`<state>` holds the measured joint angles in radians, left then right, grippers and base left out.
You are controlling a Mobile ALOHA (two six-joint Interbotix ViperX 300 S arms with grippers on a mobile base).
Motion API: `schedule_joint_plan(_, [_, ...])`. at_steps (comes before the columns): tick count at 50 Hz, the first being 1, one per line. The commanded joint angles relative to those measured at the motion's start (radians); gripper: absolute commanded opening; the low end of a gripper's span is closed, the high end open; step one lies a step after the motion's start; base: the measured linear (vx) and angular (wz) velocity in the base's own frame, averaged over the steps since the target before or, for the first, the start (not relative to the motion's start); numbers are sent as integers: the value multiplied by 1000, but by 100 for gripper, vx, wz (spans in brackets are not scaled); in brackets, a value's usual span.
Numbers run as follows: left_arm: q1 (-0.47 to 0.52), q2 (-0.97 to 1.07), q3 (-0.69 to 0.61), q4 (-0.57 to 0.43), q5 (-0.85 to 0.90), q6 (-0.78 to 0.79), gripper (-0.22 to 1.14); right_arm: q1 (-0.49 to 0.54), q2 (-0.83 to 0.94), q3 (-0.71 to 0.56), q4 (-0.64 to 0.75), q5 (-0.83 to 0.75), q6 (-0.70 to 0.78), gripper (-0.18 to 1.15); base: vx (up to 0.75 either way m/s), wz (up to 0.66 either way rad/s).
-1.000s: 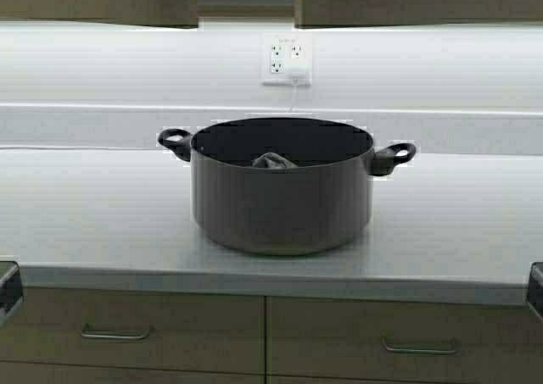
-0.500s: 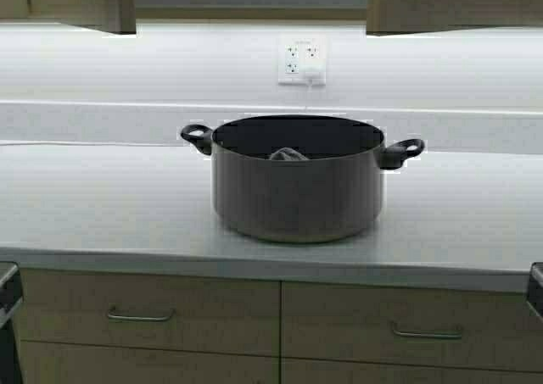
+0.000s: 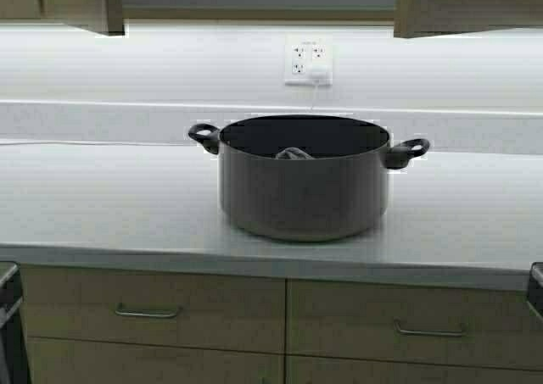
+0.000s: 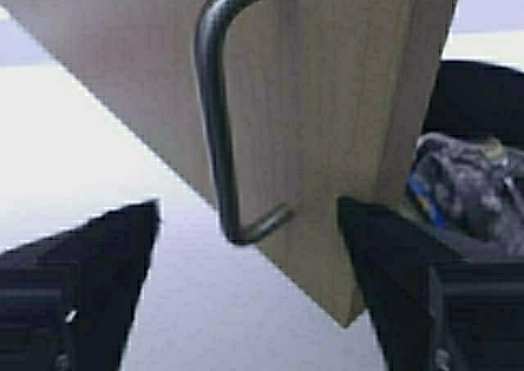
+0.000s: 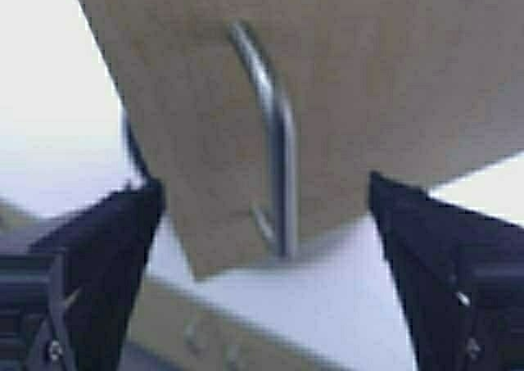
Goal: Open the cabinet, put the pot inside, then close it
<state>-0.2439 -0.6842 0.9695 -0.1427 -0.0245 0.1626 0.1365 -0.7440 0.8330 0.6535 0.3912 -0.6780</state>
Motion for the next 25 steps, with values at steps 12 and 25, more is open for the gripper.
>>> schedule_joint_plan(12, [-101, -49, -6, 11, 106, 2, 95, 18, -57, -60, -143, 201, 158, 102, 0, -1])
schedule_joint_plan(25, [-390, 31, -52, 9, 81, -8, -8, 330, -3, -107, -112, 146, 163, 48, -1, -2])
